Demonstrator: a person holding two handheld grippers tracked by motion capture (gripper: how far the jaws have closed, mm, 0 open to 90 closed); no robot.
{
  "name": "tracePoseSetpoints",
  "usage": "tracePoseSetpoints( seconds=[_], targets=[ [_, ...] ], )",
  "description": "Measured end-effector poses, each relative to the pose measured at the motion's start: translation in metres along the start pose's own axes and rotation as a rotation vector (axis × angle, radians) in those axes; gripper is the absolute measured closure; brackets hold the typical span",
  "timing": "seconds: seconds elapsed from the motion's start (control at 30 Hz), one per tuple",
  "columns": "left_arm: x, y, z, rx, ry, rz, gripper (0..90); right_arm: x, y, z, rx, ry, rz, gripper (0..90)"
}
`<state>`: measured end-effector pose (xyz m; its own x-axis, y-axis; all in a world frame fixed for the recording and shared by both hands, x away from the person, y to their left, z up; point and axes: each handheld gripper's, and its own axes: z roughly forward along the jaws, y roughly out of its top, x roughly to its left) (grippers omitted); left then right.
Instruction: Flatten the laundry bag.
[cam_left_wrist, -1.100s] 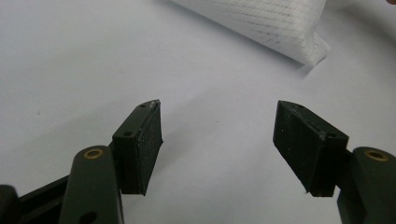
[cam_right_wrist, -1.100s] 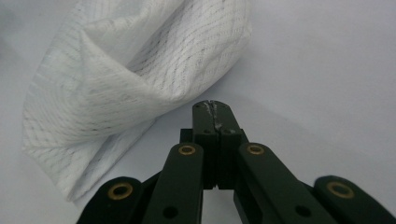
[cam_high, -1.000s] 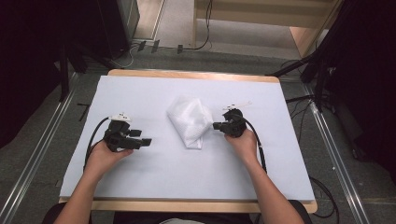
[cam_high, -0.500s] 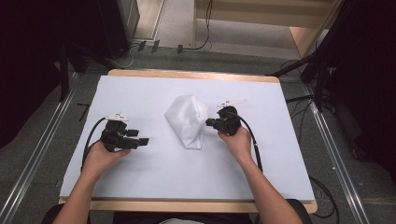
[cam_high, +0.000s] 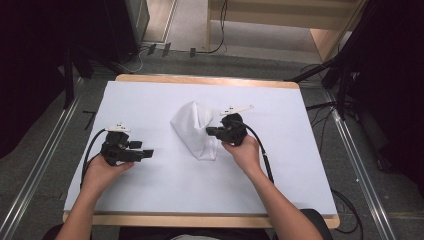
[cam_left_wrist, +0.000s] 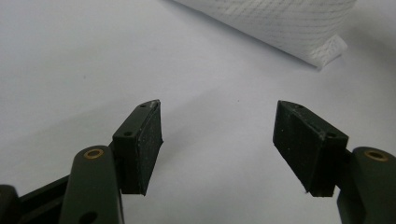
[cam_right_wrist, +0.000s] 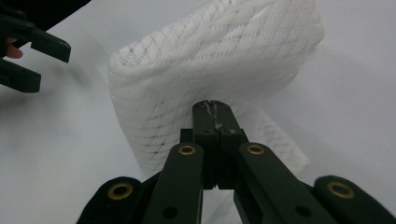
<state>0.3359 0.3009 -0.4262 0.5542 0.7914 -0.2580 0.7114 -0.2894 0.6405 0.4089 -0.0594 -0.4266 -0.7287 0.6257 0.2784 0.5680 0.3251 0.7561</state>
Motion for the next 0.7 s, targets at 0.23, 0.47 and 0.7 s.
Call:
tracePoseSetpoints(
  seconds=[0.23,0.47,0.7],
  targets=[
    [0.005,-0.007,-0.008,-0.014,0.019,-0.031,33.4,0.016,0.004,0.011,0.022,0.030,-0.048,90.0],
    [0.009,-0.013,-0.014,-0.019,0.032,-0.051,33.4,0.031,0.006,0.026,0.045,0.067,-0.077,90.0],
    [0.011,-0.016,-0.020,-0.029,0.042,-0.065,33.4,0.045,0.004,0.039,0.083,0.100,-0.114,90.0]
  ],
)
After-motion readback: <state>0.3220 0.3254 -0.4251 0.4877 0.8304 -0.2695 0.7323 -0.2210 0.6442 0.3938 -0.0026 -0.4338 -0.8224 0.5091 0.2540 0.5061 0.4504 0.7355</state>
